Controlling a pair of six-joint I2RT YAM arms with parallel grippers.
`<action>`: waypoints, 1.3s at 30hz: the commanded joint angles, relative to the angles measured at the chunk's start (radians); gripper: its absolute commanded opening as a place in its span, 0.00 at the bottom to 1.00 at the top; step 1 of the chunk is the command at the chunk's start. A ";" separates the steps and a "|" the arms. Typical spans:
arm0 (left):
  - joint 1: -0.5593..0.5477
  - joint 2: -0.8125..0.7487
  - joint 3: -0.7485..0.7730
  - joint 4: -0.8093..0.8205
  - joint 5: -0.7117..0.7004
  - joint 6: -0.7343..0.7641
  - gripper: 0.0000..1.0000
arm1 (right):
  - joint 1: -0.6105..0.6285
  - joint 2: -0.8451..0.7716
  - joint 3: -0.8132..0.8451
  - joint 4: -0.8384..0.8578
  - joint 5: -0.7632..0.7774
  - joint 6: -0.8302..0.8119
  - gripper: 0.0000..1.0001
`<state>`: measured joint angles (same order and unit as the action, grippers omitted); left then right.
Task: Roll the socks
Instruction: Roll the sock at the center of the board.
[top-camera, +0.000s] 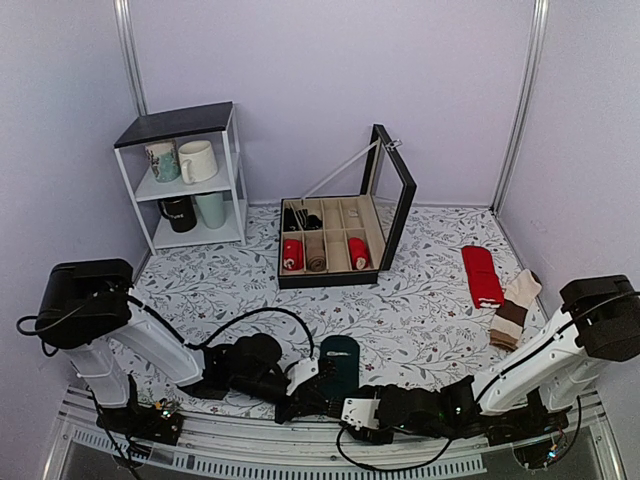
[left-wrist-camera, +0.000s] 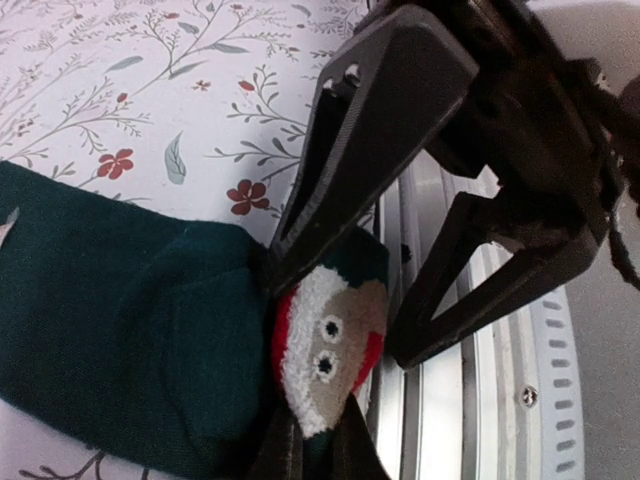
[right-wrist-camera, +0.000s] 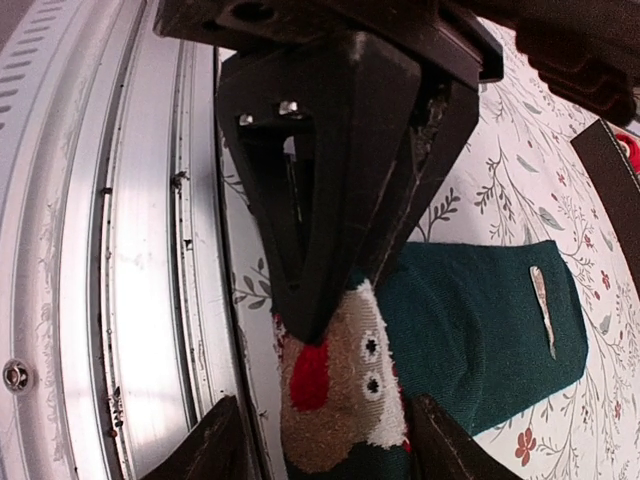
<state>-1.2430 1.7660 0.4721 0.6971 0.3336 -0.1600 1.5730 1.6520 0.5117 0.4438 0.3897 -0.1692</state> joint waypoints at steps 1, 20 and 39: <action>0.008 0.056 -0.040 -0.144 0.008 -0.013 0.00 | 0.001 0.048 0.000 -0.050 0.016 0.031 0.56; 0.001 -0.191 -0.057 -0.118 -0.172 0.136 0.29 | -0.118 -0.007 -0.088 -0.027 -0.316 0.275 0.00; -0.133 -0.113 -0.032 -0.067 -0.376 0.373 0.51 | -0.334 0.191 -0.039 -0.013 -0.838 0.428 0.00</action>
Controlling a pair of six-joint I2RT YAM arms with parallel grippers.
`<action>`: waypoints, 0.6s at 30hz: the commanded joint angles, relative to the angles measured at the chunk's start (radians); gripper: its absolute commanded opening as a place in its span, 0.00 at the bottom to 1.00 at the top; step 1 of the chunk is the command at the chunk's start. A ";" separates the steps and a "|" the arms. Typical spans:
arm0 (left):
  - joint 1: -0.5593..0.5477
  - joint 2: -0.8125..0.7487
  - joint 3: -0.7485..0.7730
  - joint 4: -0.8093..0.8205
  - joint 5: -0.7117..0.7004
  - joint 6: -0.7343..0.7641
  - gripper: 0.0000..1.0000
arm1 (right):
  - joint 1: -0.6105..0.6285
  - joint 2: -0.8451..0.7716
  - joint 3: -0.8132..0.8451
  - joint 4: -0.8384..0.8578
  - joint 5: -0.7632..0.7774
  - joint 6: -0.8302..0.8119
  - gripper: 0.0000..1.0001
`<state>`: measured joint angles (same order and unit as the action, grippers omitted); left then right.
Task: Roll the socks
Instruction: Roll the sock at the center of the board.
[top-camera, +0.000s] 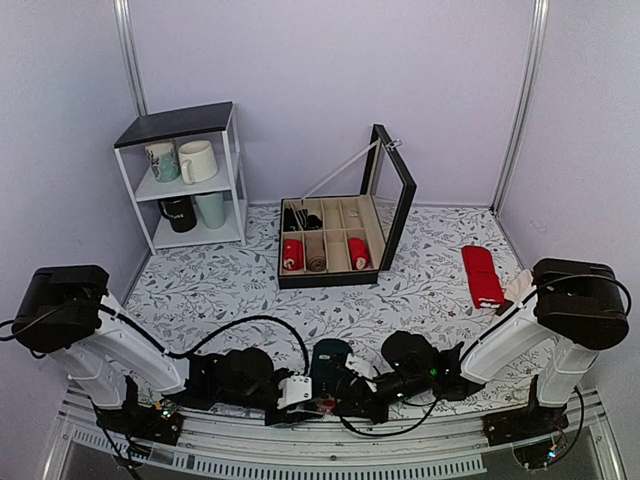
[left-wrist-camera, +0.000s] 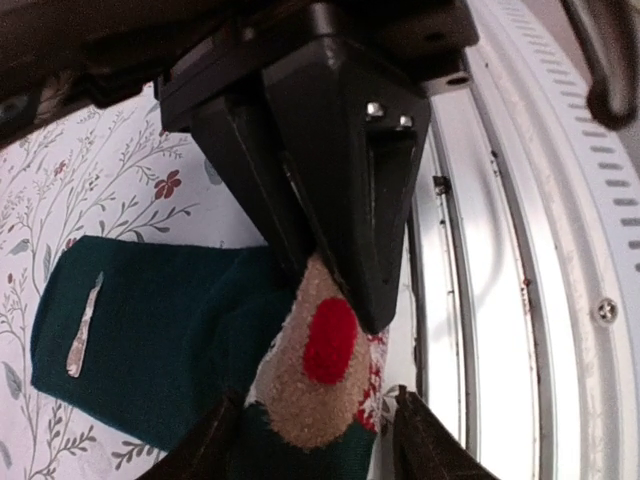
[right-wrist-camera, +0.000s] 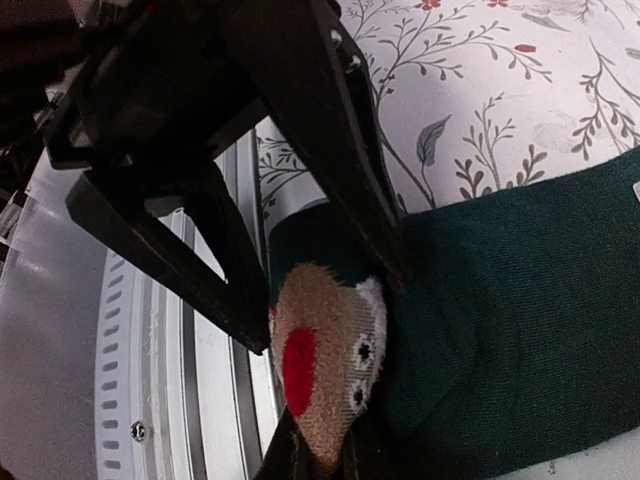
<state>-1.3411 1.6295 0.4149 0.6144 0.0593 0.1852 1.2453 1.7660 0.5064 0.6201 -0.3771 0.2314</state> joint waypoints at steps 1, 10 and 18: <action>-0.039 0.027 0.029 0.015 -0.110 0.029 0.51 | -0.009 0.079 -0.034 -0.189 -0.076 0.027 0.00; -0.039 0.054 0.048 -0.022 -0.076 -0.009 0.00 | -0.021 0.085 -0.027 -0.201 -0.080 0.025 0.00; -0.023 0.046 0.000 0.002 -0.053 -0.126 0.00 | -0.021 -0.088 -0.050 -0.189 0.071 0.015 0.39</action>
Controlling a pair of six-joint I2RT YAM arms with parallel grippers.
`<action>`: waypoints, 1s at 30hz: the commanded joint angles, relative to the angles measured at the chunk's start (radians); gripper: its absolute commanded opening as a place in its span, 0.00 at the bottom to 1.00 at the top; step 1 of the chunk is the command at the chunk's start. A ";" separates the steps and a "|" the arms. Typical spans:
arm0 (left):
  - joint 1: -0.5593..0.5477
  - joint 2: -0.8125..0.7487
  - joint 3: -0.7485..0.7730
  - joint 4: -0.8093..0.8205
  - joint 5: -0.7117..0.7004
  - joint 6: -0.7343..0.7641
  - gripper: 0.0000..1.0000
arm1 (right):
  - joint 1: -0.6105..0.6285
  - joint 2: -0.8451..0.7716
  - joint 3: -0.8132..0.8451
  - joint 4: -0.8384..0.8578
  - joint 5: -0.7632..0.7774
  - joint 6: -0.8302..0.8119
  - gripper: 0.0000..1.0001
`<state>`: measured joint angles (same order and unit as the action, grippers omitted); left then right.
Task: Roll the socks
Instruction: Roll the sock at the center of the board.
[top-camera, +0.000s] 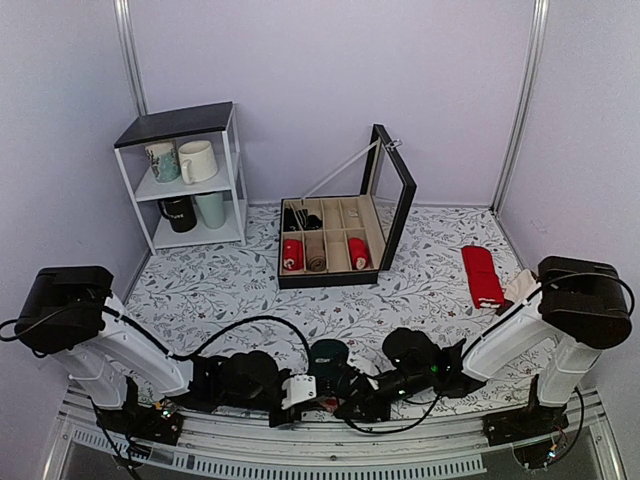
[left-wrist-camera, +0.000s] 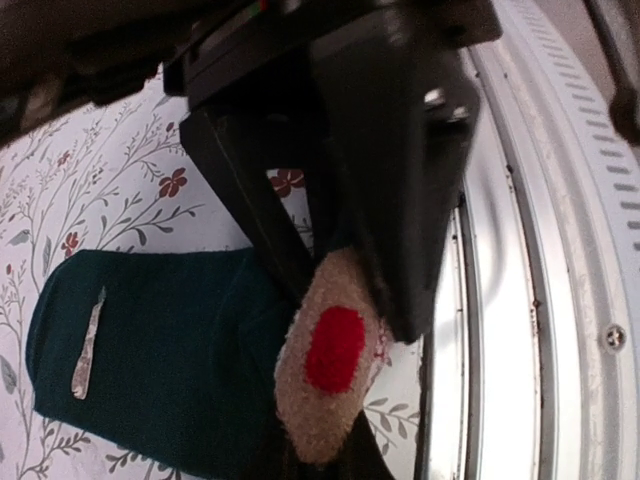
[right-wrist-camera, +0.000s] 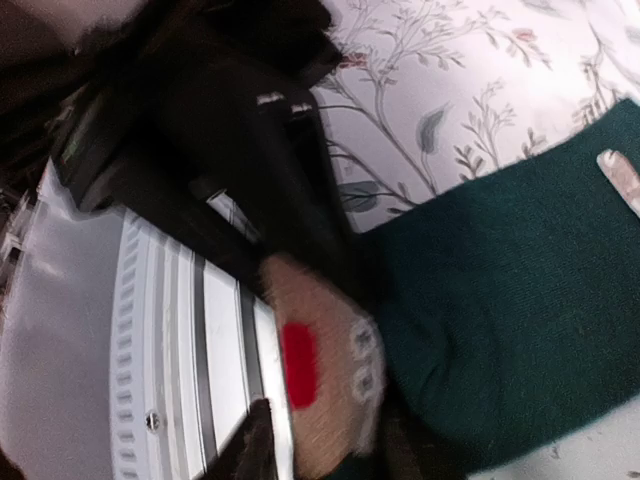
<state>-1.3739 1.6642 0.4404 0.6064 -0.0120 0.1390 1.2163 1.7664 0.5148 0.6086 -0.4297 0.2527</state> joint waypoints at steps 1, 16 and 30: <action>0.017 0.010 -0.037 0.031 0.033 -0.100 0.00 | 0.013 -0.148 -0.081 -0.149 0.176 -0.016 0.44; 0.101 0.133 -0.110 0.213 0.201 -0.253 0.00 | 0.292 -0.098 -0.063 0.066 0.754 -0.578 0.73; 0.103 0.157 -0.123 0.224 0.209 -0.269 0.00 | 0.304 0.001 0.012 -0.035 0.809 -0.562 0.26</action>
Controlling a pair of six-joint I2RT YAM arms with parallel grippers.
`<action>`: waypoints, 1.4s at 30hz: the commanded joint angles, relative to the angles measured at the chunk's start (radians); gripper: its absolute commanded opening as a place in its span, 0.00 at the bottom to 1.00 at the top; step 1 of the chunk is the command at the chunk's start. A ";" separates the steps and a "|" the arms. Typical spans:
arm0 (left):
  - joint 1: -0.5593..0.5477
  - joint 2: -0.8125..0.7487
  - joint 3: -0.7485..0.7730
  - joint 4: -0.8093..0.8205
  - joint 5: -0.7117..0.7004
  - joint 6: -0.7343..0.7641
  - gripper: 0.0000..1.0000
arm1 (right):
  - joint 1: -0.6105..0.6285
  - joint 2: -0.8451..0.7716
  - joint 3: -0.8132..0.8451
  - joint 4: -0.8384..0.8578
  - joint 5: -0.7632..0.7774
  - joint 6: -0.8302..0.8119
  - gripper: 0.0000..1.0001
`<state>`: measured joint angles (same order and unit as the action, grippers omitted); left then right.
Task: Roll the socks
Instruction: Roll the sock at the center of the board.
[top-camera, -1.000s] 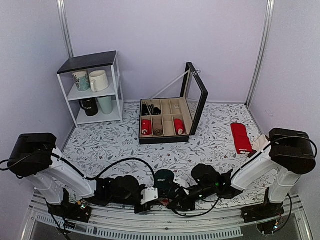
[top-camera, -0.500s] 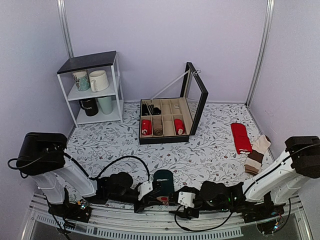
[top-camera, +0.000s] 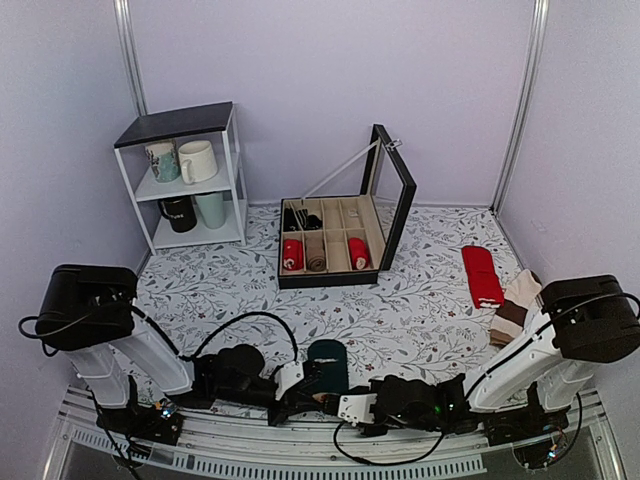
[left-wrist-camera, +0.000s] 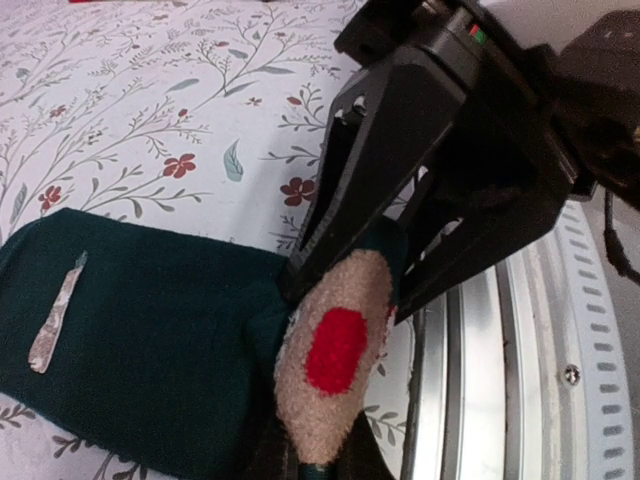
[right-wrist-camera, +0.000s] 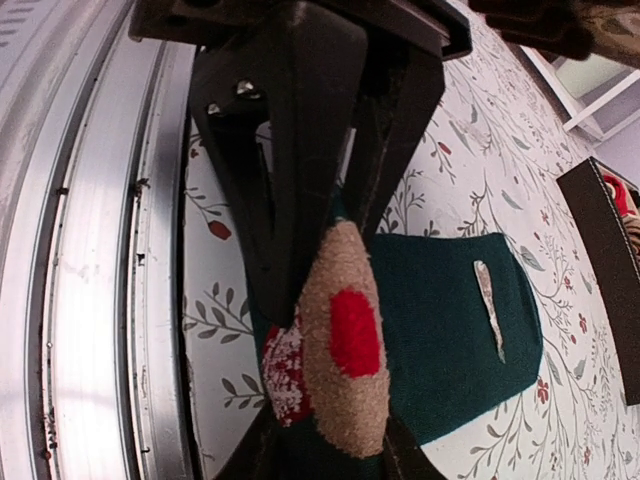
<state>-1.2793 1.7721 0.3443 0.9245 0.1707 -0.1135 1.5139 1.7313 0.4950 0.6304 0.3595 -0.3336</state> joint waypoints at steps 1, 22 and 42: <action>0.008 0.052 -0.024 -0.095 0.026 -0.017 0.00 | 0.006 0.038 0.036 -0.070 0.018 0.028 0.24; 0.011 0.072 -0.019 -0.088 0.023 -0.019 0.00 | 0.035 -0.067 0.005 -0.086 0.065 0.008 0.58; 0.014 0.079 -0.018 -0.090 0.030 -0.023 0.00 | 0.042 0.053 0.080 -0.128 0.052 0.022 0.43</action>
<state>-1.2739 1.8015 0.3443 0.9688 0.1844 -0.1272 1.5467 1.7405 0.5549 0.5377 0.4297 -0.3527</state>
